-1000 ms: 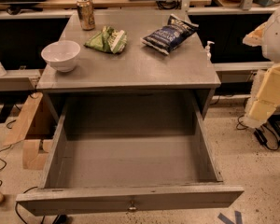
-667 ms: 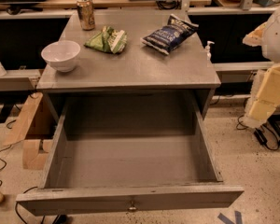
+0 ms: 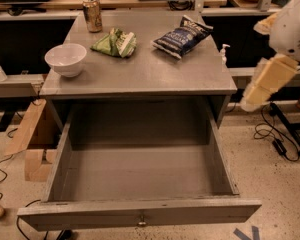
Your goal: Place green jalapeno chip bag into middle drawer
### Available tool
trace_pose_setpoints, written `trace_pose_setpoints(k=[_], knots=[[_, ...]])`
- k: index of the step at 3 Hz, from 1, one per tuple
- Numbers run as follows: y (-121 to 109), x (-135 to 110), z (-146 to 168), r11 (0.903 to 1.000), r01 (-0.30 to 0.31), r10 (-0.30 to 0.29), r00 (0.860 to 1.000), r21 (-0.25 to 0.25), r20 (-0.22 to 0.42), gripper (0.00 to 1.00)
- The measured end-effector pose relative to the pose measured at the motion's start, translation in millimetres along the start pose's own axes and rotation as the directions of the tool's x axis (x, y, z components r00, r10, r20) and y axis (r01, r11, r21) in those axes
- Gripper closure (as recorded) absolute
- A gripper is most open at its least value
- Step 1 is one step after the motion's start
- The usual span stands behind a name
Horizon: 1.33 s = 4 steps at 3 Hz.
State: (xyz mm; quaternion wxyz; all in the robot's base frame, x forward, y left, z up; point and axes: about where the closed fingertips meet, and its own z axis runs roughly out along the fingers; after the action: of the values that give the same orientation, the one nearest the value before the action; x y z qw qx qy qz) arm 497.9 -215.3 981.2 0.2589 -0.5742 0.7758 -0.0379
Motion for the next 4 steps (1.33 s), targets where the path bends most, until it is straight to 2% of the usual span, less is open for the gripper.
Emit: trace_pose_setpoints(k=[1,2,3,4], knots=[[-40.2,-22.7,29.8,0.9968,-0.049,0.041,0.991,0.063,0.128,0.0],[-79.2,-54.3,67.6,0.9835,-0.123,0.086,0.962,0.133,0.258,0.0],[-99.4,-74.4,84.8,0.9726,-0.153,0.086,0.936,0.175,0.341,0.0],[-104.6,-77.4,83.9,0.9682,-0.16,0.083,0.931,0.193,0.355,0.0]])
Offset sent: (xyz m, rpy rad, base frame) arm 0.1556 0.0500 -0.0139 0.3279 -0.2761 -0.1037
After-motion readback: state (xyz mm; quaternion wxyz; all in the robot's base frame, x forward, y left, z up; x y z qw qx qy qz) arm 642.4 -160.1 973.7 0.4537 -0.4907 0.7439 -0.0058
